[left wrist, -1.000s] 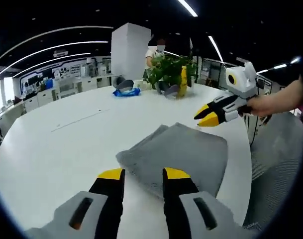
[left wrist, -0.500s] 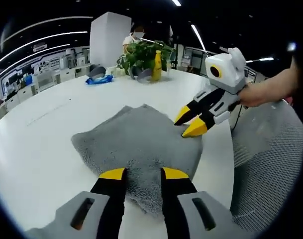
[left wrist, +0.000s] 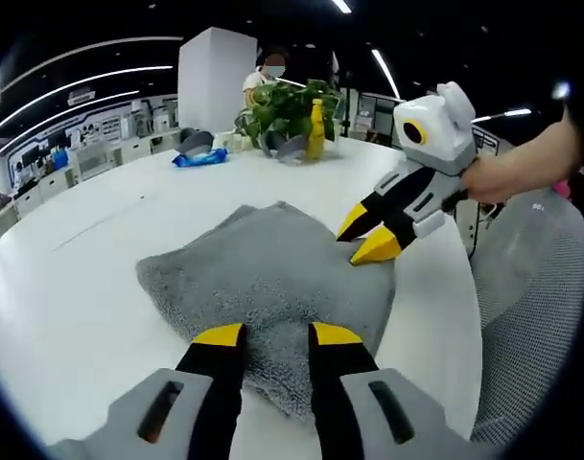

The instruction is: Fold the towel on the table until its edges align and the towel forms a compact rectangular stack.

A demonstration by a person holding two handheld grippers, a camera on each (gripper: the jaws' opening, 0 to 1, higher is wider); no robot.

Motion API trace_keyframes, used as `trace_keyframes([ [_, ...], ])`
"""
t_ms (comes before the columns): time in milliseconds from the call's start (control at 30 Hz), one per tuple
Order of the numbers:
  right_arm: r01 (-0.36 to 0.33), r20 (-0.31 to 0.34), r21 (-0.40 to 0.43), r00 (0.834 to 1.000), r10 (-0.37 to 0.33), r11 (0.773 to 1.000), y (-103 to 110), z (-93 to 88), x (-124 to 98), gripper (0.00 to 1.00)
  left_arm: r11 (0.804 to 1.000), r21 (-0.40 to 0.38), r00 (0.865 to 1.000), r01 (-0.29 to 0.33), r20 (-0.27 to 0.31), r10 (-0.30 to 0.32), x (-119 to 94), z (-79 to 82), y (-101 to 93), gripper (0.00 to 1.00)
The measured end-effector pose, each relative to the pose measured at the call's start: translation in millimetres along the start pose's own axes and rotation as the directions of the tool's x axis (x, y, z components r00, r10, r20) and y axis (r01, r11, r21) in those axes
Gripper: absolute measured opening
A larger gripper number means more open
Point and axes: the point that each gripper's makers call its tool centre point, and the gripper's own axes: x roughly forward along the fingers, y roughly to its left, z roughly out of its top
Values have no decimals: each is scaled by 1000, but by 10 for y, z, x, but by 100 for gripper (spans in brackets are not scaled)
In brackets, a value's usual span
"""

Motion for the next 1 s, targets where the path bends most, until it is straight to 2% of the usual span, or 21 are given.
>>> trace_keyframes([
  [333,4,29,31,1000,-5,999,-229,95,107,18,1000,-14,1000,8,-2,-8,174,111,187,26],
  [400,-15,42,69,999,13,998,-234,108,105,18,1000,-14,1000,10,-15,-10,175,125,191,26],
  [433,-32,54,94,998,27,995,-219,117,95,19,1000,-21,1000,15,-20,-15,155,132,183,26],
  [500,-87,118,115,990,73,990,-186,167,50,22,993,-115,1000,31,6,-31,85,168,173,27],
  [567,-152,183,207,977,114,966,-130,218,-54,34,977,-208,998,44,43,-36,10,227,175,30],
  [600,-162,195,233,974,117,959,-117,234,-101,39,978,-208,999,34,40,-27,-57,231,192,33],
  [633,-139,194,220,976,96,966,-136,242,-181,43,980,-197,999,21,36,-14,-105,234,199,35],
  [667,-110,194,175,978,75,978,-124,255,-278,43,985,-170,998,-16,52,26,-201,260,214,38],
  [700,-95,190,160,980,64,983,-111,253,-349,42,988,-153,997,-26,70,37,-266,281,200,43],
  [767,-87,225,164,973,48,983,-35,292,-532,43,987,-154,994,-35,95,50,-414,310,145,50],
  [800,-90,249,174,967,45,981,4,321,-611,46,985,-169,990,-46,127,68,-548,355,123,55],
  [833,-99,298,186,954,40,978,70,387,-738,52,984,-173,986,-53,149,79,-642,396,105,59],
  [900,-105,375,217,927,17,970,176,504,-979,65,977,-189,970,-94,206,133,-898,513,94,69],
  [967,-85,422,228,906,-20,970,237,568,-1209,75,971,-199,934,-136,300,192,-1189,691,64,80],
  [1000,-76,424,238,905,-33,968,258,566,-1286,77,963,-219,913,-155,341,225,-1346,759,29,89],
])
